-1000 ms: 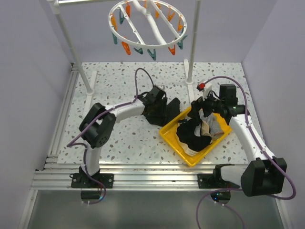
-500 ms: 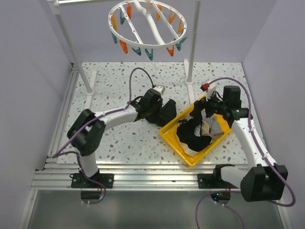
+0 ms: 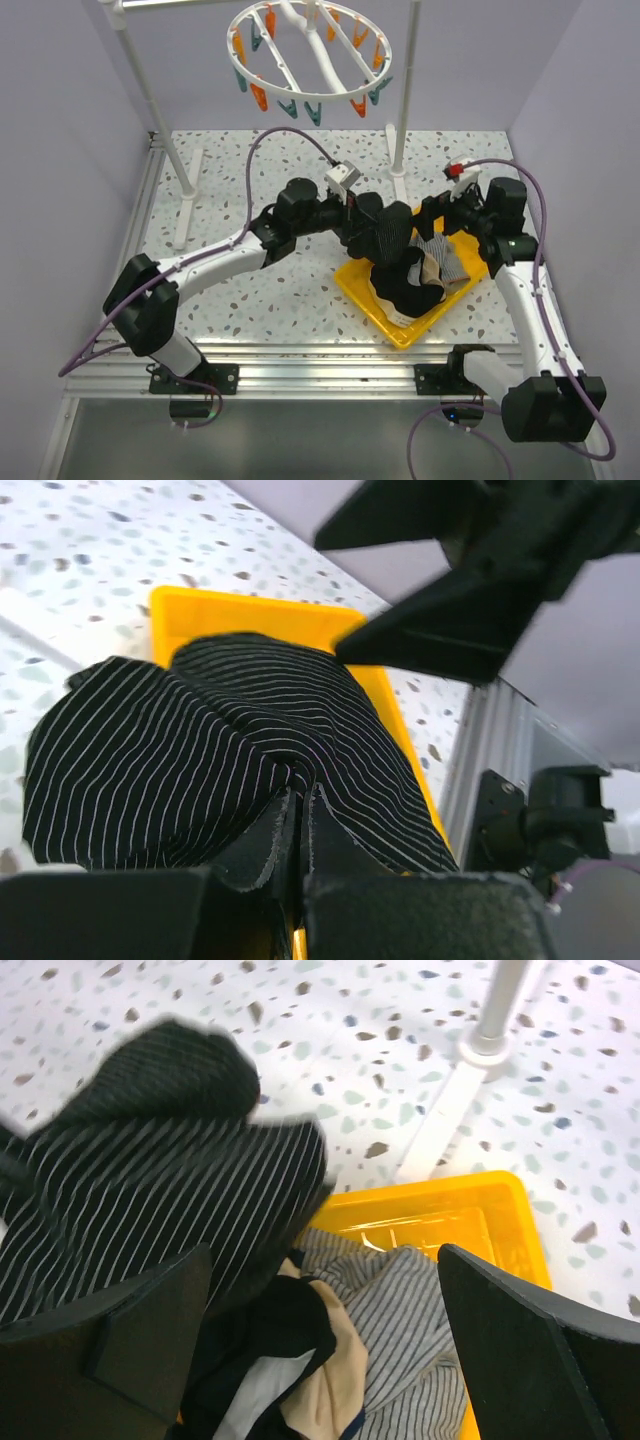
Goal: Remove the underwear clipped to the hanger
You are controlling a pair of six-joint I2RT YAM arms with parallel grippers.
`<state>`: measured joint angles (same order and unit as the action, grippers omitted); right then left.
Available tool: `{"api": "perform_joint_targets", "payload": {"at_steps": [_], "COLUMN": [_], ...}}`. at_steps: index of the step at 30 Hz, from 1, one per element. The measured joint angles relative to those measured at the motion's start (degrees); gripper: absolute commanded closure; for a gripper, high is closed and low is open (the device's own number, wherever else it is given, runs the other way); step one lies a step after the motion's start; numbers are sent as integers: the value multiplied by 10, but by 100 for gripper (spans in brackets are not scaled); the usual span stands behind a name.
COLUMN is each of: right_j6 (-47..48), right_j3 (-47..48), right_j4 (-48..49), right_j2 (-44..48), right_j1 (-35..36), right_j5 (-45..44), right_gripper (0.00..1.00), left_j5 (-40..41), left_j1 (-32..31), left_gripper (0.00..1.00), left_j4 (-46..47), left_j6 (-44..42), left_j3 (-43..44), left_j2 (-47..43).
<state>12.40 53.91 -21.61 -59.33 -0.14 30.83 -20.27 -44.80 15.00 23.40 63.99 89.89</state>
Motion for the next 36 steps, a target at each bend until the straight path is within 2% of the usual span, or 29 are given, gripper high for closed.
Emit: {"api": "perform_joint_targets", "payload": {"at_steps": [9, 16, 19, 25, 28, 31, 33, 35, 36], "right_j6": [-83, -120, -127, -131, -130, -130, -129, -127, -124], "right_j3": [0, 0, -4, -24, -34, -42, -45, -45, -45], "right_j4": [34, 37, 40, 41, 41, 40, 40, 39, 39], "right_j2": [15, 32, 36, 40, 40, 40, 40, 40, 40], "right_j1": [-33, -49, -52, -56, -56, -56, -57, -57, -57], "right_j5": [-106, -139, -146, -149, -149, -149, -149, -149, -149], "right_gripper": [1, 1, 1, 1, 1, 1, 1, 1, 1], "left_j5": [-121, -159, -165, -156, -144, -126, -111, -97, -88], "left_j1": [-53, -89, -98, -112, -117, -121, -123, -124, -125], "left_gripper": [100, 100, 96, 78, 62, 40, 32, 18, 15], "left_j4": [-5, -85, -128, -177, -179, -178, -176, -172, -166], "left_j6": [-15, -66, -82, -101, -112, -123, -128, -134, -138], "left_j3": [107, 205, 235, 240, 240, 233, 221, 205, 197], "left_j2": [131, 259, 301, 325, 325, 319, 307, 283, 269]}}
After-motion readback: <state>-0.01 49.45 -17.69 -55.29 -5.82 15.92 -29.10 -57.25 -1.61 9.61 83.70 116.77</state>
